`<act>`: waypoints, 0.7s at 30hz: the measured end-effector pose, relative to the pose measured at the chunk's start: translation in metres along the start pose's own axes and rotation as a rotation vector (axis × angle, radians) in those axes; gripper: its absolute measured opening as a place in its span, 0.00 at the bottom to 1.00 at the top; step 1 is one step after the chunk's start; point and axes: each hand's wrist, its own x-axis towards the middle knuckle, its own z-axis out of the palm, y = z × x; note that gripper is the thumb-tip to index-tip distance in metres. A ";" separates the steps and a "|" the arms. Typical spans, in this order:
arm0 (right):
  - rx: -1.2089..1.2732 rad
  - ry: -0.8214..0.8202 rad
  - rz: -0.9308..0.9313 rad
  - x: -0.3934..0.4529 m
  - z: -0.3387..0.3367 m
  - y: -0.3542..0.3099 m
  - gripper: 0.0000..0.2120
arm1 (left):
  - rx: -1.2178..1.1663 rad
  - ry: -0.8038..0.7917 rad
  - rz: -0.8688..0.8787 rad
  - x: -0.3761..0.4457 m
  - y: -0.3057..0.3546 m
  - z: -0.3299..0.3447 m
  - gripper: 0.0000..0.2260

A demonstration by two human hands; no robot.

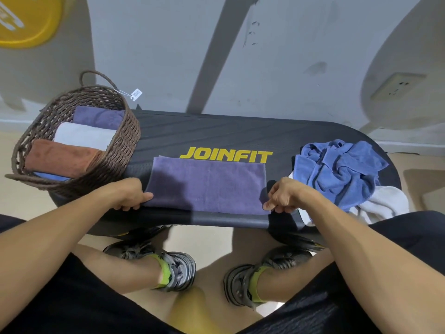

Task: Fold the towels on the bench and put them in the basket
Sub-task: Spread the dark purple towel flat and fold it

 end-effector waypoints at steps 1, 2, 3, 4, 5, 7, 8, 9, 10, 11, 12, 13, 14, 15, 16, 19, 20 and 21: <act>-0.013 -0.003 0.012 -0.001 0.000 -0.002 0.13 | 0.024 0.030 0.007 0.001 0.001 -0.002 0.22; -0.008 0.002 0.023 -0.001 0.000 -0.003 0.14 | 0.032 0.096 0.025 0.003 0.002 -0.003 0.21; -0.002 0.018 0.030 -0.001 0.000 -0.005 0.15 | 0.017 0.196 0.058 0.007 0.002 -0.004 0.19; -0.002 0.049 0.039 0.000 0.000 -0.008 0.16 | -0.047 0.316 0.101 0.012 0.003 -0.004 0.17; -0.008 0.106 0.041 0.001 -0.001 -0.011 0.18 | -0.158 0.426 0.147 0.017 0.004 -0.003 0.15; -0.022 0.282 -0.017 0.005 0.001 -0.015 0.22 | -0.376 0.563 0.212 0.026 0.008 0.003 0.13; -0.020 0.365 -0.080 0.008 0.004 -0.016 0.22 | -0.440 0.591 0.225 0.030 0.011 0.006 0.13; -0.014 0.422 -0.141 0.010 0.007 -0.016 0.21 | -0.490 0.606 0.223 0.035 0.014 0.010 0.12; -0.018 0.460 -0.186 0.011 0.010 -0.016 0.19 | -0.538 0.619 0.222 0.040 0.015 0.012 0.12; -0.029 0.488 -0.214 0.013 0.014 -0.015 0.16 | -0.578 0.638 0.238 0.043 0.016 0.012 0.11; -0.042 0.507 -0.227 0.014 0.016 -0.015 0.15 | -0.601 0.667 0.281 0.045 0.016 0.012 0.09; -0.049 0.516 -0.230 0.015 0.016 -0.015 0.14 | -0.605 0.703 0.329 0.047 0.016 0.012 0.08; -0.047 0.515 -0.224 0.016 0.015 -0.015 0.14 | -0.610 0.739 0.355 0.048 0.017 0.011 0.06; -0.039 0.509 -0.219 0.017 0.015 -0.014 0.15 | -0.636 0.762 0.351 0.050 0.017 0.010 0.06; -0.024 0.501 -0.214 0.018 0.014 -0.014 0.15 | -0.676 0.767 0.331 0.052 0.018 0.008 0.07; -0.009 0.484 -0.187 0.017 0.013 -0.014 0.17 | -0.703 0.720 0.263 0.054 0.019 0.007 0.06; -0.033 0.478 -0.175 0.016 0.014 -0.015 0.20 | -0.667 0.742 0.261 0.052 0.020 0.007 0.05; -0.067 0.475 -0.161 0.016 0.015 -0.015 0.22 | -0.590 0.809 0.287 0.049 0.023 0.006 0.07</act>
